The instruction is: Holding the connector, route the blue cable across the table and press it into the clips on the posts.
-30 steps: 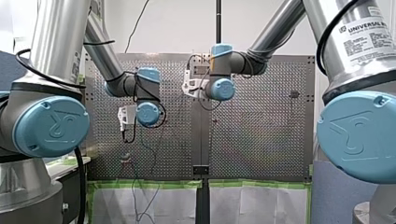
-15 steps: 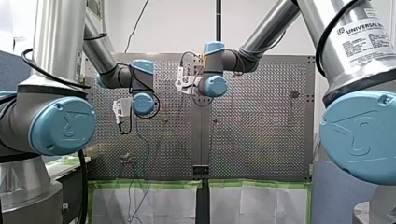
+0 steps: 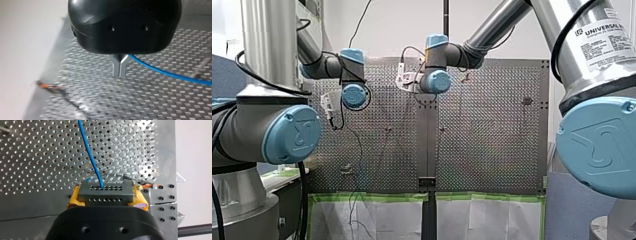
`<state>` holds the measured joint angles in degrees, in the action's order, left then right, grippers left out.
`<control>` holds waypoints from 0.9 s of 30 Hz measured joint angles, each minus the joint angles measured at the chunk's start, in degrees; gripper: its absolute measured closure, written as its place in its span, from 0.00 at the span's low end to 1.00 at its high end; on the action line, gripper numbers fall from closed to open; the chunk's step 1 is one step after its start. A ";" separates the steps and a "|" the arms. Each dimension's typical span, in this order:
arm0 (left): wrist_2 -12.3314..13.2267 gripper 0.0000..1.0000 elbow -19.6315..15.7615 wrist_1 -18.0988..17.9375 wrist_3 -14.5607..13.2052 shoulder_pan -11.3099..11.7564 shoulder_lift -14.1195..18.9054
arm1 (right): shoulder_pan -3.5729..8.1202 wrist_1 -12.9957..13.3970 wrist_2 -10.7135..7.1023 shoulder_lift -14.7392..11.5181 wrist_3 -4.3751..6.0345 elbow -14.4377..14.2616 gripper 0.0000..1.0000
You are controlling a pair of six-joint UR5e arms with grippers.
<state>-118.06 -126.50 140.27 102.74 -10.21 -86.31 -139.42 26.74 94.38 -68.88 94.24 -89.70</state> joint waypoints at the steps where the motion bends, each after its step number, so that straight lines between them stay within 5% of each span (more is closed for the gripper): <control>1: 0.14 1.00 0.23 0.09 0.29 0.15 0.47 | -0.04 -0.48 -0.07 0.01 0.00 0.47 1.00; 22: 2.12 1.00 3.74 3.14 3.19 2.22 3.57 | -2.80 -7.44 -0.41 2.07 0.08 9.14 1.00; 27: 1.10 1.00 5.68 4.18 3.26 3.15 3.37 | -2.80 -8.80 -0.34 2.20 1.14 11.71 1.00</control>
<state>-116.95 -120.82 144.45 105.99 -7.07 -82.94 -142.22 17.93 94.04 -66.67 95.38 -78.00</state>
